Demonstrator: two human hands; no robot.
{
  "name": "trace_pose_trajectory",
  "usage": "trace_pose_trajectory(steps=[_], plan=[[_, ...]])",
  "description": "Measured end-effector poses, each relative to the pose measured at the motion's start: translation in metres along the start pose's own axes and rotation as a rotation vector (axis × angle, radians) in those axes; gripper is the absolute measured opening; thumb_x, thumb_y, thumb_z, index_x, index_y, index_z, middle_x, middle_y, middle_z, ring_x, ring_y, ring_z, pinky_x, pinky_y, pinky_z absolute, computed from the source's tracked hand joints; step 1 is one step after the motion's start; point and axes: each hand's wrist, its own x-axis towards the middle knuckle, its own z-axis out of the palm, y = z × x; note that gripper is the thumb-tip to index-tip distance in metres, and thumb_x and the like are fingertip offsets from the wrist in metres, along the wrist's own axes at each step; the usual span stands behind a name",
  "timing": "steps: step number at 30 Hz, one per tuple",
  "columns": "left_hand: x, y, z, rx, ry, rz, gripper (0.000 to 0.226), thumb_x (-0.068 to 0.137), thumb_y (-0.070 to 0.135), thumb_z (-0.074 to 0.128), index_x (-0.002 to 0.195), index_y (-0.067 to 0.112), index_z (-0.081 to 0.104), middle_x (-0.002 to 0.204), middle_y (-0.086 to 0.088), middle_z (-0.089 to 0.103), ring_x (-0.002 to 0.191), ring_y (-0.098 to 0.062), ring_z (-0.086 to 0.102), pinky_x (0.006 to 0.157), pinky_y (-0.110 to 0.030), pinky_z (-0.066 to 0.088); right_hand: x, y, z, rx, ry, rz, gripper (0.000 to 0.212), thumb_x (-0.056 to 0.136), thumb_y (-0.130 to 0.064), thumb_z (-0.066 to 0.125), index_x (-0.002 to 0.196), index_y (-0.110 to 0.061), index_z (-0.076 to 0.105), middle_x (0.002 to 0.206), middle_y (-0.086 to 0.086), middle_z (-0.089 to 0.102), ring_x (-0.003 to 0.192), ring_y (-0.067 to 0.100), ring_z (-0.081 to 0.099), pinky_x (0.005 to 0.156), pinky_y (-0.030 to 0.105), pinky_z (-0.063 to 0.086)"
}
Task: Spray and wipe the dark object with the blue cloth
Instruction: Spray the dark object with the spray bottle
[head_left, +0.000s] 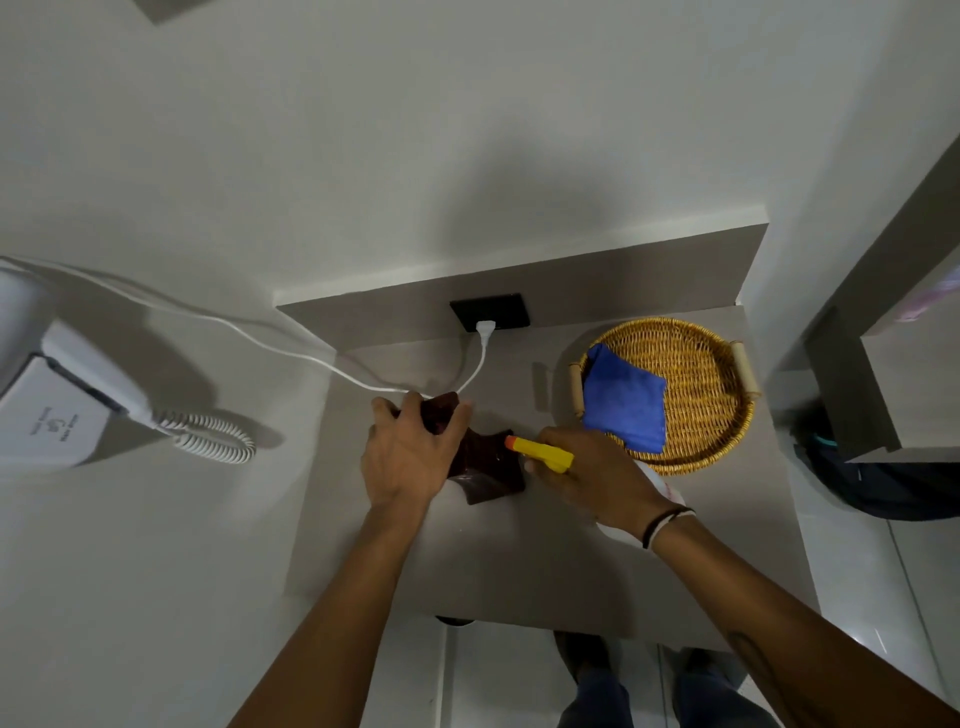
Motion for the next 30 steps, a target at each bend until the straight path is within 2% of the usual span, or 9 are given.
trace_pose_trajectory(steps=[4,7,9,12,14,16,19,24,30], plan=[[0.0,0.01,-0.001,0.099,-0.061,0.036,0.094,0.085,0.094,0.034,0.134,0.018,0.061,0.118,-0.012,0.056,0.108,-0.035,0.064,0.079,-0.046,0.058,-0.005,0.001,-0.002,0.001,0.001,0.028,0.02,0.102,-0.038,0.064,0.094,-0.02,0.066,0.077,-0.009,0.06,0.069,0.014,0.06,0.063,0.036,0.049],[0.003,0.008,-0.002,0.113,-0.121,0.085,0.1,0.084,0.095,0.027,0.139,0.017,0.057,0.125,-0.014,0.059,0.117,-0.035,0.059,0.092,-0.051,0.056,-0.007,0.001,-0.002,-0.007,0.02,0.023,0.02,0.101,-0.038,0.065,0.093,-0.02,0.066,0.077,-0.006,0.061,0.069,0.018,0.061,0.064,0.039,0.051],[0.004,0.004,-0.004,0.092,-0.186,0.12,0.104,0.084,0.094,0.025,0.149,0.017,0.05,0.138,-0.016,0.057,0.128,-0.036,0.054,0.103,-0.054,0.051,-0.009,0.002,-0.002,-0.007,0.022,0.019,0.02,0.102,-0.039,0.064,0.094,-0.021,0.067,0.077,-0.007,0.06,0.068,0.016,0.059,0.064,0.039,0.05],[0.007,-0.005,-0.008,0.036,-0.262,0.198,0.107,0.087,0.092,0.026,0.166,0.021,0.029,0.165,-0.015,0.038,0.153,-0.034,0.034,0.122,-0.056,0.035,-0.013,0.005,-0.003,-0.002,0.011,0.035,0.021,0.103,-0.04,0.062,0.094,-0.021,0.066,0.079,-0.006,0.063,0.07,0.016,0.06,0.067,0.041,0.052],[0.01,-0.014,-0.013,-0.006,-0.262,0.351,0.107,0.086,0.094,0.035,0.169,0.027,0.024,0.173,-0.007,0.029,0.161,-0.03,0.022,0.128,-0.055,0.023,-0.015,0.007,-0.004,0.006,0.008,0.045,0.022,0.103,-0.04,0.062,0.094,-0.02,0.065,0.081,-0.002,0.066,0.072,0.018,0.062,0.068,0.043,0.053],[0.013,-0.025,-0.018,-0.037,-0.312,0.496,0.113,0.079,0.095,0.05,0.169,0.031,0.025,0.175,0.0,0.027,0.162,-0.024,0.02,0.13,-0.052,0.02,-0.017,0.009,-0.005,0.015,0.011,0.05,0.022,0.102,-0.04,0.062,0.093,-0.021,0.065,0.081,-0.001,0.067,0.072,0.018,0.062,0.067,0.043,0.053],[0.016,-0.033,-0.023,-0.074,-0.353,0.565,0.119,0.07,0.089,0.071,0.166,0.03,0.034,0.169,0.004,0.038,0.155,-0.019,0.034,0.125,-0.048,0.034,-0.019,0.011,-0.006,0.018,0.012,0.051,0.02,0.102,-0.039,0.063,0.092,-0.021,0.065,0.08,-0.001,0.066,0.071,0.018,0.062,0.066,0.041,0.052],[0.018,-0.024,-0.026,-0.005,-0.219,0.561,0.111,0.065,0.089,0.072,0.153,0.025,0.052,0.142,0.004,0.061,0.127,-0.02,0.058,0.101,-0.039,0.054,-0.017,0.009,-0.003,0.014,-0.015,0.021,0.019,0.103,-0.038,0.063,0.097,-0.02,0.068,0.083,-0.001,0.069,0.073,0.017,0.063,0.067,0.038,0.052],[0.02,-0.017,-0.033,0.061,-0.101,0.312,0.104,0.058,0.096,0.062,0.132,0.023,0.065,0.113,0.001,0.07,0.096,-0.017,0.064,0.078,-0.03,0.051,-0.011,0.003,0.004,0.002,-0.018,-0.041,0.013,0.102,-0.032,0.063,0.099,-0.02,0.067,0.086,-0.004,0.067,0.076,0.016,0.062,0.073,0.043,0.056]])
